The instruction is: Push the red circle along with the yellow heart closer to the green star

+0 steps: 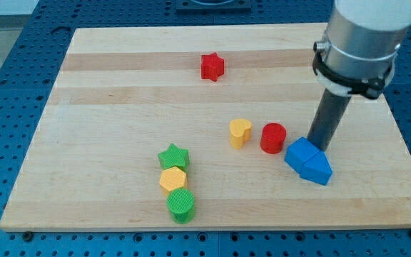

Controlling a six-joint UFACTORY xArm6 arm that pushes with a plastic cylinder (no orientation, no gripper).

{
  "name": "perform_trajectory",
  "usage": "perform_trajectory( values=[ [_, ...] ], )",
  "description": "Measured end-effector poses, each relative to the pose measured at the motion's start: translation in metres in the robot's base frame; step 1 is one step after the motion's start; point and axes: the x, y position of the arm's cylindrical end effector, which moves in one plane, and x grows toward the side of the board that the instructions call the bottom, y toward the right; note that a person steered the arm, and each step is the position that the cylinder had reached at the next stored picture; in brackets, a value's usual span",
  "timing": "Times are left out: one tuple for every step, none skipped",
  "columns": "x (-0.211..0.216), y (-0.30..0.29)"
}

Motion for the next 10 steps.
perform_trajectory(
  values=[
    [-0.011,-0.039],
    [-0.017,-0.083],
    [-0.017,-0.093],
    [-0.033,-0.061],
    [-0.062,-0.047],
    [-0.062,-0.063],
    [-0.055,-0.089],
    [-0.044,-0.118],
    [-0.029,-0.135],
    [-0.006,-0.137]
  ],
)
